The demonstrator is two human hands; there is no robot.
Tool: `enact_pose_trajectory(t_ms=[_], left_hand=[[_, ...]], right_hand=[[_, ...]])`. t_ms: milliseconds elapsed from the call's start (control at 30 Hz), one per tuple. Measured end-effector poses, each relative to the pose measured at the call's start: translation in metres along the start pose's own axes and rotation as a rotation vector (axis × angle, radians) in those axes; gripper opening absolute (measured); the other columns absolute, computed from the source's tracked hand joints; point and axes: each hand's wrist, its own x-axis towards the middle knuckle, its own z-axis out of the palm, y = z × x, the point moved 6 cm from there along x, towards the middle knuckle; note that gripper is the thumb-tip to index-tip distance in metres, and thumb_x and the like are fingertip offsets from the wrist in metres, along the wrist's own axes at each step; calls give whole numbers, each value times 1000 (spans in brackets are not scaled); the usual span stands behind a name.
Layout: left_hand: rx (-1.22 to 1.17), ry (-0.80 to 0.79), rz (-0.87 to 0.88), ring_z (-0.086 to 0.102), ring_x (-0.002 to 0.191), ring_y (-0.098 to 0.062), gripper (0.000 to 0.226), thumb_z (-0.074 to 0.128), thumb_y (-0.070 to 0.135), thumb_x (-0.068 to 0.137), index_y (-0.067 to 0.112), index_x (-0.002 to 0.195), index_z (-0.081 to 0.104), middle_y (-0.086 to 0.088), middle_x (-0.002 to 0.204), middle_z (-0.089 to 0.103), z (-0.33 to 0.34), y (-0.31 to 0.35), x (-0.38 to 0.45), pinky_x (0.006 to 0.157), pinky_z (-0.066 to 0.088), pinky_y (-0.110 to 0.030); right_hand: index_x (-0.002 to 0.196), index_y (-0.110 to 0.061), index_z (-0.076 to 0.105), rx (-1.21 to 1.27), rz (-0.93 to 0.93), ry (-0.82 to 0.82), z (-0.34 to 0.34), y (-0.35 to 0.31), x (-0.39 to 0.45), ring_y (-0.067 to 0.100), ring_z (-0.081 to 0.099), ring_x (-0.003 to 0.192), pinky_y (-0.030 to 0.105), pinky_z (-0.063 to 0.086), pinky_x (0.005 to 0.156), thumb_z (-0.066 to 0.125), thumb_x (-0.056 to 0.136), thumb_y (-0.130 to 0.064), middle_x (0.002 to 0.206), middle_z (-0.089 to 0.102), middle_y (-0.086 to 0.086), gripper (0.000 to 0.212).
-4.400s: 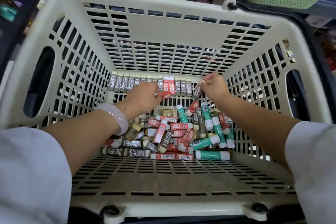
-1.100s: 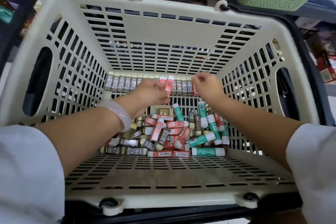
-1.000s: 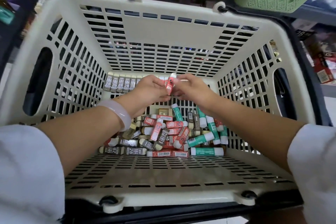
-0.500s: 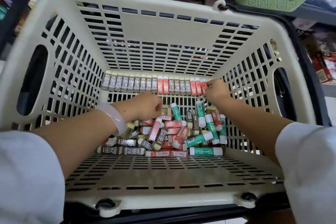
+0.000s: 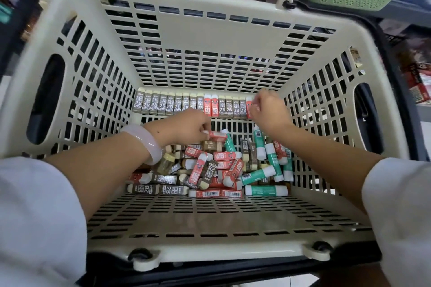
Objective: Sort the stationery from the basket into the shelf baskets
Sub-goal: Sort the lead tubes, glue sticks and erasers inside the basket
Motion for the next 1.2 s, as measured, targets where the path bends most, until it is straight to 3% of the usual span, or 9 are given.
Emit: enact_pose_trajectory(t_ms=[133,233,300,367,533,667,833,1000,1200], left_hand=[[-302,124,-41,59,81,-13,5,61,20,87,16,89,60,7,80,59,-19,-1,0,66,46,-16],[-529,142,-76,62,73,-13,14,62,13,86,13,94,51,0,77,64,-18,0,-3,63,51,-21],[-514,156,-96,61,75,-14,18,61,15,87,12,99,47,-2,84,65,-18,-2,-3,64,50,-24],[-288,110,-90,57,79,-13,18,60,20,88,14,100,48,1,91,61,-15,-2,-3,61,45,-21],[156,-279,-30,54,81,-13,18,60,21,87,11,103,58,6,86,54,16,-1,-9,60,41,-17],[187,-352,-55,58,92,-21,30,65,20,84,12,111,56,3,91,51,21,-4,-11,76,49,-31],[215,-355,-64,48,86,-16,35,66,24,84,11,114,56,4,92,47,23,-7,-10,67,36,-23],[168,-374,-88,48,82,-17,20,66,23,83,14,95,52,2,90,51,26,-13,-8,60,35,-23],[103,-320,-95,45,71,-13,20,64,19,85,18,90,45,5,81,47,21,-14,-8,55,34,-21]], right_hand=[[102,-10,58,217,-361,-393,22,-58,-29,12,57,89,24,48,82,64,85,-24,98,63,1,23],[101,-10,60,165,-421,-308,21,-60,-30,14,59,86,30,49,82,67,83,-19,94,66,3,21],[98,-15,60,143,-350,-228,17,-47,-24,13,60,76,31,52,71,66,84,-22,90,66,0,17],[102,-19,57,93,-149,-96,7,-20,-12,10,58,63,24,47,53,61,88,-29,90,65,-3,18],[107,-8,49,-12,251,141,-18,38,-2,23,57,72,28,43,56,50,95,-25,90,65,13,22],[119,0,43,-160,291,72,-4,39,7,35,62,87,34,44,64,45,96,-10,98,64,20,25],[117,0,46,-184,322,48,0,43,14,36,61,94,35,44,68,48,92,-2,105,62,20,26],[113,4,53,-361,231,-26,1,39,11,36,60,98,37,46,72,45,85,11,112,56,20,30],[115,2,55,-315,225,-37,-3,34,6,35,59,98,38,48,79,46,88,6,121,50,18,29]])
